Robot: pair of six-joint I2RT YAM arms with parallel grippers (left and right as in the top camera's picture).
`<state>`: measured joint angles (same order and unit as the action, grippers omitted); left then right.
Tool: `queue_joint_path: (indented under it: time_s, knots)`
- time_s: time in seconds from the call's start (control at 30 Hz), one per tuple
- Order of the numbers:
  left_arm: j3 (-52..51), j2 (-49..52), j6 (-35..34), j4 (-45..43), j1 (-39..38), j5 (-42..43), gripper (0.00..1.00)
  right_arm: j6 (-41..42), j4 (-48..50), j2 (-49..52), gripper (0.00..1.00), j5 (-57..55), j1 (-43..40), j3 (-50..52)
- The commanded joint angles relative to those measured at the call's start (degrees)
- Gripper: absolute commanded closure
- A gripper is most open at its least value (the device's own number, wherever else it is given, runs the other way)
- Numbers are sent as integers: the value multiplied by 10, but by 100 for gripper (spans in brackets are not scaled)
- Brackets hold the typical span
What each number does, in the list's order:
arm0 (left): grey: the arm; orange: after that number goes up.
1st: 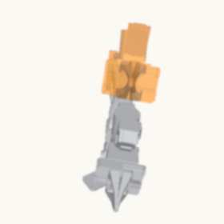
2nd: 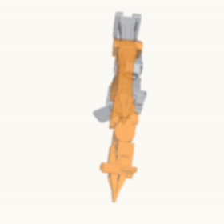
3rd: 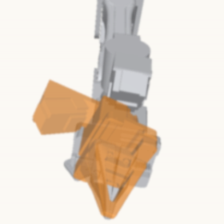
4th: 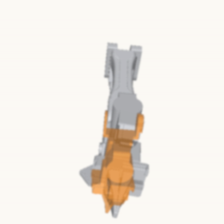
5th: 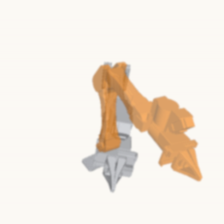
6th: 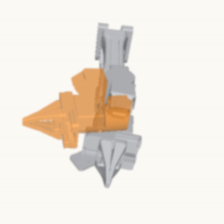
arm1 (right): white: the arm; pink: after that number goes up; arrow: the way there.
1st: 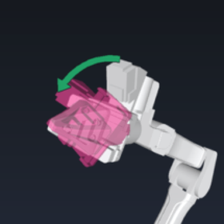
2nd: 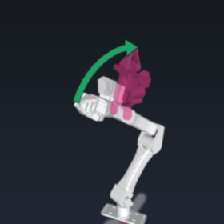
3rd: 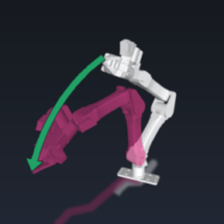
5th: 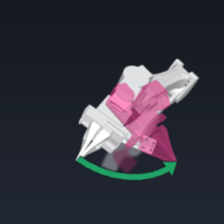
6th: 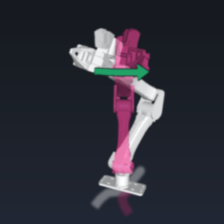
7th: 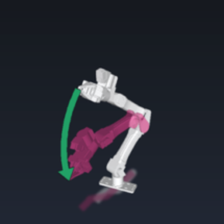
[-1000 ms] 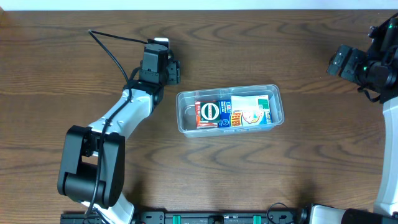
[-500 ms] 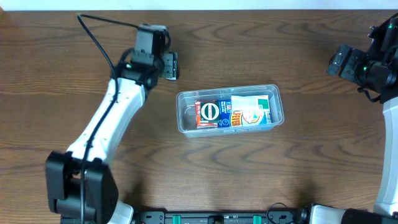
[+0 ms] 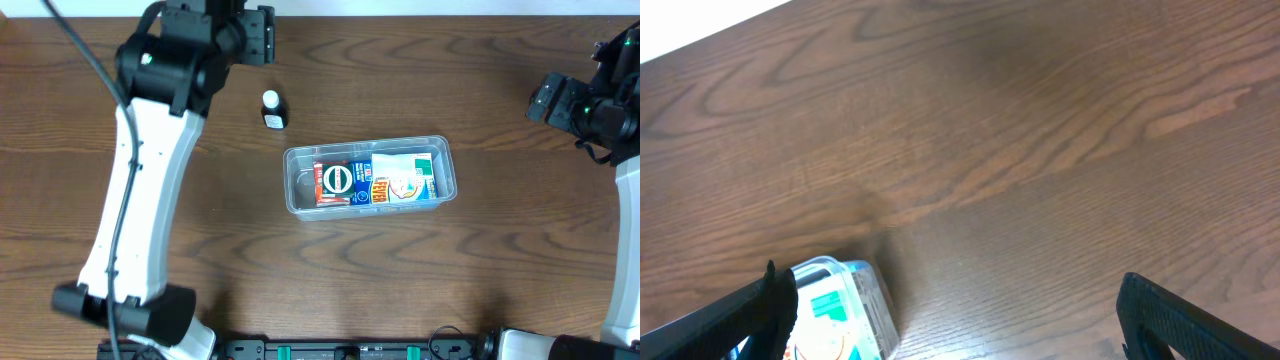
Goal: Pack container
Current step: 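Grasp the brown white-capped bottle by its cap with the left gripper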
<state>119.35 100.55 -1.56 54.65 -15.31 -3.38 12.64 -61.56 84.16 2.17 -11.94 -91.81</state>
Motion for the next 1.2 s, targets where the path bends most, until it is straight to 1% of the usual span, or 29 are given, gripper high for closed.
queue_joint_path:
  time_s: [0.0, 0.2, 0.43, 1.17]
  knots:
    - [0, 73, 18, 21, 2, 0, 27, 6, 0, 1, 1, 4, -4, -2]
    - [0, 164, 20, 41, 2, 0, 26, 6, 0, 1, 1, 4, -4, -2]
    - [0, 225, 31, 40, 9, 0, 27, 6, 0, 1, 1, 4, -4, -2]
    - [-1, 282, 24, 62, 17, 15, 27, 6, 0, 1, 1, 4, -4, -2]
